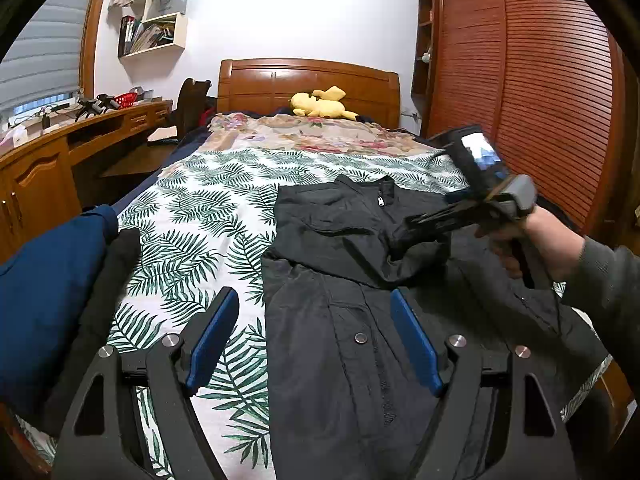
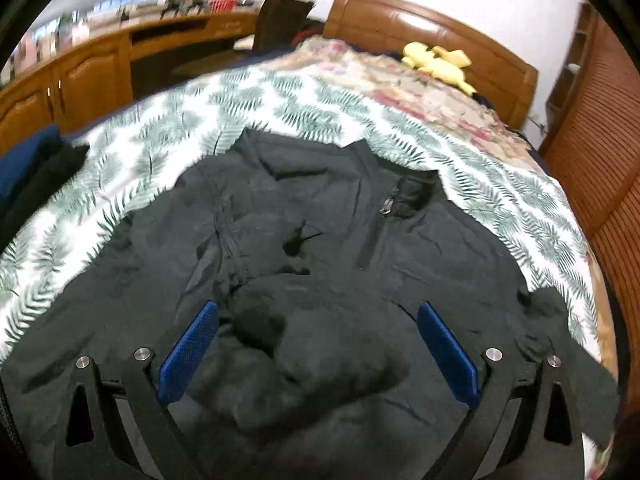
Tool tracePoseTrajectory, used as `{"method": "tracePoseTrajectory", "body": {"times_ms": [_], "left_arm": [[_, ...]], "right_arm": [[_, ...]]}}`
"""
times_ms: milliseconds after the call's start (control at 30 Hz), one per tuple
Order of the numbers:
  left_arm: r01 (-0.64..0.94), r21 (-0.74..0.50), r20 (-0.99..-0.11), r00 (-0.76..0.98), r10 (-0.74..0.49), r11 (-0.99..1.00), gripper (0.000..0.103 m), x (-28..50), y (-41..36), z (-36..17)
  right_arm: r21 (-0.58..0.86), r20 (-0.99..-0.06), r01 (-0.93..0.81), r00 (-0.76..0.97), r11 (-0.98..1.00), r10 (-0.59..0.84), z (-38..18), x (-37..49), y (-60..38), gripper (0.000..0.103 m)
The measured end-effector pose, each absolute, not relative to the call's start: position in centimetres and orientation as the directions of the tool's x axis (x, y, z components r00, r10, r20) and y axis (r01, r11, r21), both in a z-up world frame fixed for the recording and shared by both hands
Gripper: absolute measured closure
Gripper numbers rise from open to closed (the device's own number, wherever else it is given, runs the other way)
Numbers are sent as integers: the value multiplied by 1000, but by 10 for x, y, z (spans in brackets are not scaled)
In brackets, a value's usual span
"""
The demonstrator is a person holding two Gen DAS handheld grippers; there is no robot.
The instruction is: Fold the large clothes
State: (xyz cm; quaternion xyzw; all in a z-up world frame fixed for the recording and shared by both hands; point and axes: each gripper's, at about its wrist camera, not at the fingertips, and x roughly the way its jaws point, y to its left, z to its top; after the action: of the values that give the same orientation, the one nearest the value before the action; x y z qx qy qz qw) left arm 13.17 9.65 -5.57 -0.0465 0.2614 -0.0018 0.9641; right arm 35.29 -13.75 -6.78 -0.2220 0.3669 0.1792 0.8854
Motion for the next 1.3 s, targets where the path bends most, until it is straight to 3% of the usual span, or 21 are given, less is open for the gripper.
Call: {"method": "tracePoseTrajectory", "body": {"times_ms": [100,167,200,233,333,500,633,833,967,1100,1300], "left_arm": [[-14,-79,-504,863,-28,997,24,132,93,-56],[-10,-77,-505,863,-31,997,24,133,91,-56],[-7,-77,-507,861,-32,997,24,135,90,-57],[-6,-75,-511,859,-34,997,24,136,88,-57],[4,-71,-511,859,-40,997,24,137,82,-56],[26,-71,-513,857,-59,997,24,138,69,-56],[47,-71,-513,855,-77,996,24,142,58,-55],[79,-68,-512,853,-102,995,24,148,43,-53],[91,-74,-516,849,-116,993,24,151,35,-53],[100,-69,-518,847,-121,993,24,156,28,-53],[111,-72,-518,845,-132,991,24,160,19,-52]], "right_arm": [[-316,-765,-504,637,804,99,-82,364,-125,10],[-342,-776,-512,627,788,70,-91,368,-122,21],[-349,-774,-510,630,787,65,-91,369,-125,40],[-342,-773,-511,630,789,73,-92,369,-129,66],[-299,-753,-499,647,813,120,-86,369,-136,85],[-193,-620,-439,748,877,238,-50,330,-181,86],[-108,-564,-421,772,901,293,-47,286,-214,86],[51,-615,-391,713,919,337,-90,242,-245,82],[67,-620,-382,708,922,338,-107,226,-251,72],[74,-600,-380,722,922,345,-101,217,-251,53],[40,-586,-348,751,937,304,-96,194,-265,50]]}}
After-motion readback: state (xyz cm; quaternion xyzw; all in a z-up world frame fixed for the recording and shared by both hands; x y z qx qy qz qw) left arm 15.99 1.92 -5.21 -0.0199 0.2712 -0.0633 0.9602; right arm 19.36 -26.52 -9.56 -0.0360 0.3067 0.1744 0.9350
